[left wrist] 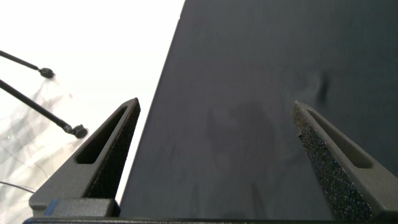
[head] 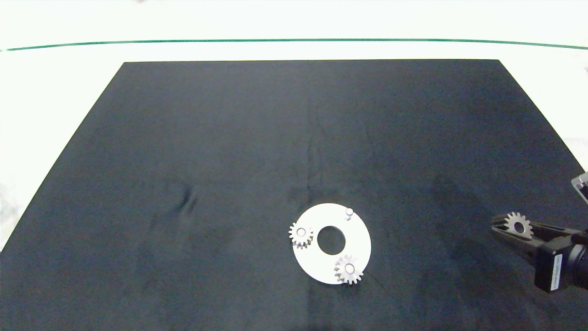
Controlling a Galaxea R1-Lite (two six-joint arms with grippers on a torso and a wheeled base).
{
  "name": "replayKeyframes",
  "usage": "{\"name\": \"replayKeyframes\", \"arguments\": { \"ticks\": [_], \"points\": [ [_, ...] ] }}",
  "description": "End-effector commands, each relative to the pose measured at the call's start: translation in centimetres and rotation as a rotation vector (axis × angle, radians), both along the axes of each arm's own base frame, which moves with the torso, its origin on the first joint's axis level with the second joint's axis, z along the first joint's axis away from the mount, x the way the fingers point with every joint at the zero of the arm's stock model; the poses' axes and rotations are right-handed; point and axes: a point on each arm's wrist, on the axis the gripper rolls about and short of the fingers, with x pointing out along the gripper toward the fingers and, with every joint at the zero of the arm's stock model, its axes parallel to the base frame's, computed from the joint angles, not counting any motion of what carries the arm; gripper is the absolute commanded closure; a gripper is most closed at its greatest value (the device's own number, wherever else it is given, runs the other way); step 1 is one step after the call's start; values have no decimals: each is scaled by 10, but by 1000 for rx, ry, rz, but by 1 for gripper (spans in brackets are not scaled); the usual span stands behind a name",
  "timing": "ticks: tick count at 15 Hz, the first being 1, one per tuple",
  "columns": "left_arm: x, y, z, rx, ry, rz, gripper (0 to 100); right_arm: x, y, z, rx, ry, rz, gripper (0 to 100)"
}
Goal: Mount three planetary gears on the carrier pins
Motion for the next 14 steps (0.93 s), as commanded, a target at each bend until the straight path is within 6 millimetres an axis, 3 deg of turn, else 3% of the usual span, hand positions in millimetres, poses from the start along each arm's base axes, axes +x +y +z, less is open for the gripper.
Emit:
{"name": "replayKeyframes", "arguments": {
  "ticks": [1, 10, 14],
  "points": [
    [-14, 2, -4, -6, -51, 37, 0, 12, 23, 11, 15, -10, 97, 81],
    [-41, 5, -23, 18, -82, 66, 0, 45, 93, -10, -13, 92, 284, 81],
    [-45, 6, -24, 19, -93, 69, 0, 61, 107, -17, -23, 101, 289, 81]
  ]
}}
